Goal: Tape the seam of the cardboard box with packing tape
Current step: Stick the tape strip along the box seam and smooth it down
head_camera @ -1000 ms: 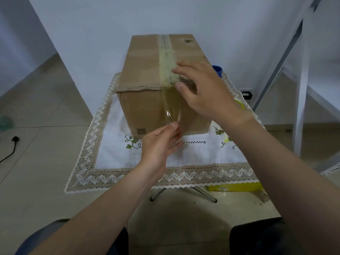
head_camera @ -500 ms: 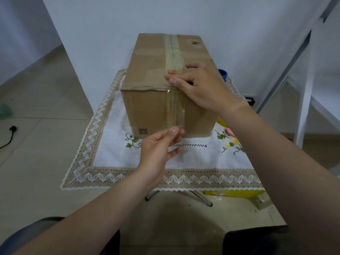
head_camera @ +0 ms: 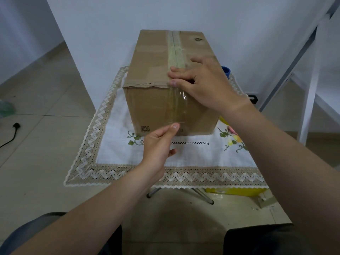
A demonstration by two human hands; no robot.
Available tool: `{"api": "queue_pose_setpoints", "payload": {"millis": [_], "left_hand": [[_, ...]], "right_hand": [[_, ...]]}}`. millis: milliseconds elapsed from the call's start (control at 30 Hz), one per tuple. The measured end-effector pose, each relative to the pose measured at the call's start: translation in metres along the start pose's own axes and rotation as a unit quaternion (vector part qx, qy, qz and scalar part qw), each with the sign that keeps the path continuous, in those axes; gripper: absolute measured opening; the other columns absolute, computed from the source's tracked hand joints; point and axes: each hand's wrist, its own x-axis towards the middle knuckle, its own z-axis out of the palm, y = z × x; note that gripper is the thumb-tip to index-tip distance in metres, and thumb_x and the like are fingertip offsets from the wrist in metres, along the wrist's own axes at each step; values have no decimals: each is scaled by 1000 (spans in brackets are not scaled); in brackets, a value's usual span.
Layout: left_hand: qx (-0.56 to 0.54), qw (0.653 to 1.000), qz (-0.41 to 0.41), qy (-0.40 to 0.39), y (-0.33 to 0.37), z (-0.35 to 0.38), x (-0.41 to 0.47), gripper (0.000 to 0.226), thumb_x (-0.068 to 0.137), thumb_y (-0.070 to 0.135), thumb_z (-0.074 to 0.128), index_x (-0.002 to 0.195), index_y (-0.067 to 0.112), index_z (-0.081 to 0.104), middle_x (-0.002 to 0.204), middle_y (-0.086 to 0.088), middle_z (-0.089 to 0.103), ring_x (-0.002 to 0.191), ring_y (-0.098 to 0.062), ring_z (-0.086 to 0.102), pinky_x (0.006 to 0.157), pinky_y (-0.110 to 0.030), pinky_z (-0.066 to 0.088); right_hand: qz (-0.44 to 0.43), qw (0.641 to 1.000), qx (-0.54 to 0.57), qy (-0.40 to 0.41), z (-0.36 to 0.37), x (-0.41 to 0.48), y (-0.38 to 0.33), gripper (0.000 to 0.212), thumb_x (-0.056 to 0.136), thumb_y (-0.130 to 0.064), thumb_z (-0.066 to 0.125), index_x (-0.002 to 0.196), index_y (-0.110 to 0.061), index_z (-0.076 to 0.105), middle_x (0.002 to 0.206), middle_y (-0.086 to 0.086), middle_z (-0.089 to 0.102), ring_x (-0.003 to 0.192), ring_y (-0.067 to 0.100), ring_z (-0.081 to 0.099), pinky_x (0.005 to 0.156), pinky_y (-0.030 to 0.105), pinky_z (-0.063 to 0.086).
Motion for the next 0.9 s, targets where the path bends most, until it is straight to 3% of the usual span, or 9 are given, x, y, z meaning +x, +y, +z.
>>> {"api": "queue_pose_setpoints", "payload": {"millis": [67, 167, 200, 233, 333, 567, 667, 767, 900], "left_hand": [[-1, 1000, 0, 6, -1, 0, 1, 13, 92, 31, 76, 104, 27, 79, 104, 16, 76, 116, -12, 50, 62, -26, 51], [3, 1000, -7, 6, -1, 0, 3, 9, 92, 31, 76, 100, 29, 79, 96, 16, 77, 119, -10, 42, 57, -24, 52], [5, 1000, -7, 4, -2, 0, 3, 8, 92, 31, 76, 99, 30, 79, 93, 13, 74, 86, 7, 29, 56, -24, 52], [9, 1000, -6, 4, -2, -1, 4, 9, 93, 32, 76, 100, 30, 79, 91, 9, 68, 71, -3, 62, 56, -24, 52], [15, 1000, 0, 7, -2, -4, 6, 19, 92, 35, 77, 109, 27, 79, 95, -3, 55, 53, 0, 46, 55, -24, 53], [11, 1000, -11, 9, 1, -4, 8, 7, 90, 33, 78, 96, 30, 81, 91, 4, 62, 65, -9, 42, 60, -28, 52], [13, 1000, -24, 3, 4, -4, 11, 11, 90, 32, 79, 101, 29, 81, 90, 9, 68, 67, -10, 43, 61, -28, 53], [18, 999, -27, 5, 4, -4, 13, 9, 90, 31, 79, 99, 28, 80, 92, 8, 68, 67, -10, 43, 60, -28, 52], [35, 999, -15, 3, 3, -5, 16, 13, 91, 33, 78, 103, 28, 80, 97, 7, 68, 66, -9, 44, 57, -25, 54]], "right_hand": [[-10, 1000, -11, 12, 1, -2, 0, 42, 98, -64, 51, 136, -48, 61, 144, -29, 56, 149, 18, 32, 124, 51, 17], [-32, 998, -55, 26, 6, -5, 0, 48, 98, -68, 47, 139, -46, 60, 146, -26, 56, 148, 21, 36, 123, 51, 20], [-40, 996, -71, 31, 9, -6, 1, 52, 96, -70, 46, 140, -45, 60, 147, -24, 56, 148, 23, 37, 123, 53, 21], [-50, 994, -87, 38, 12, -6, 2, 56, 95, -72, 44, 141, -43, 60, 147, -23, 57, 148, 25, 38, 123, 55, 22], [-60, 989, -119, 67, 19, -6, 3, 63, 92, -75, 37, 139, -41, 62, 145, -20, 60, 146, 28, 42, 121, 59, 25], [-64, 984, -146, 78, 25, -11, 3, 70, 85, -79, 41, 144, -44, 56, 147, -19, 58, 150, 29, 38, 123, 64, 17], [-59, 984, -158, 63, 23, -12, 3, 73, 82, -82, 47, 146, -47, 53, 149, -21, 56, 152, 28, 34, 124, 64, 13], [-56, 986, -143, 59, 20, -13, 1, 71, 87, -83, 35, 146, -47, 52, 149, -22, 55, 153, 26, 32, 125, 63, 11], [-60, 988, -132, 48, 13, -11, 4, 57, 102, -65, 21, 147, -47, 50, 151, -23, 53, 153, 27, 31, 125, 62, 9]]}}
